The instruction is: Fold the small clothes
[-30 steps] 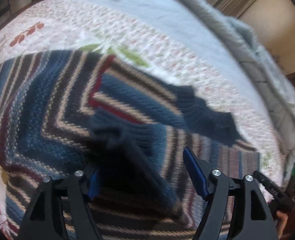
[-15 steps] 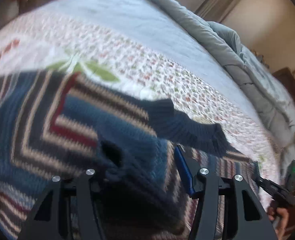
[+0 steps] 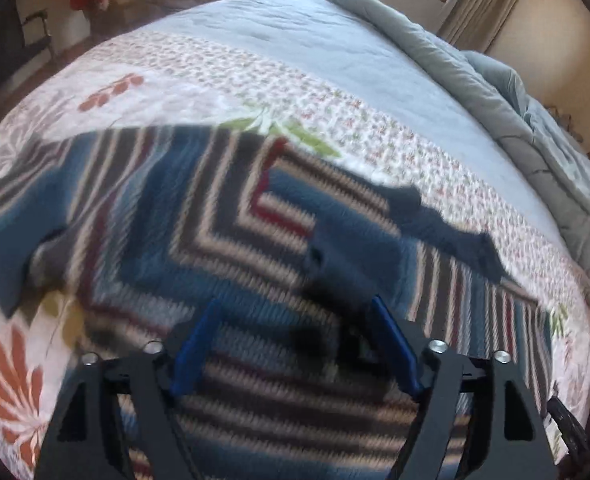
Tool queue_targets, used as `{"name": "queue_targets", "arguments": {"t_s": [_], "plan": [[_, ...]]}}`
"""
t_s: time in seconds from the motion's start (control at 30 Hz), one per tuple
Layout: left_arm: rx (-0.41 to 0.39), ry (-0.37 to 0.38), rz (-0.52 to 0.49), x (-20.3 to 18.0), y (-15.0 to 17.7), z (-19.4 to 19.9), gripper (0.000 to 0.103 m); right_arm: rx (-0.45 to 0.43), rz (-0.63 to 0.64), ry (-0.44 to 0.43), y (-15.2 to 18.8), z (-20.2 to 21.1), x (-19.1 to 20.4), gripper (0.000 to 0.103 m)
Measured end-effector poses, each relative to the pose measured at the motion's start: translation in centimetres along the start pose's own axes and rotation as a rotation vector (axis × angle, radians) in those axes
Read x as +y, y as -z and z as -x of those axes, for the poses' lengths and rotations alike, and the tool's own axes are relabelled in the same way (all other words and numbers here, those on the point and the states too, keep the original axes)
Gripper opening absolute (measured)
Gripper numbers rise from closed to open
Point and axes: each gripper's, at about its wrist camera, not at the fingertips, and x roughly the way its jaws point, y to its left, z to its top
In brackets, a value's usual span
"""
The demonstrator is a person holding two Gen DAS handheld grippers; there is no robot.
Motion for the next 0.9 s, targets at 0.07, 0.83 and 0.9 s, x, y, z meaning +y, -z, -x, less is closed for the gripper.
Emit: {"name": "queue_targets", "arguments": {"t_s": [0.07, 0.83, 0.9], "plan": [[0.014, -0.029, -0.031, -0.6, 0.5, -0.8, 0.08, 0.008, -0.025, 0.038, 0.7, -0.7, 0.0, 0.034], [0.06, -0.199, 0.199, 16.8, 7.4, 6.1, 0.086, 0.174, 0.151, -0.176, 6.8, 0.0, 17.0, 0.045], [0.084, -0.182, 0.216, 17.2, 7.6, 5.7, 0.086, 0.187, 0.19, -0.182, 6.9, -0.6, 19.8, 0.045]]}}
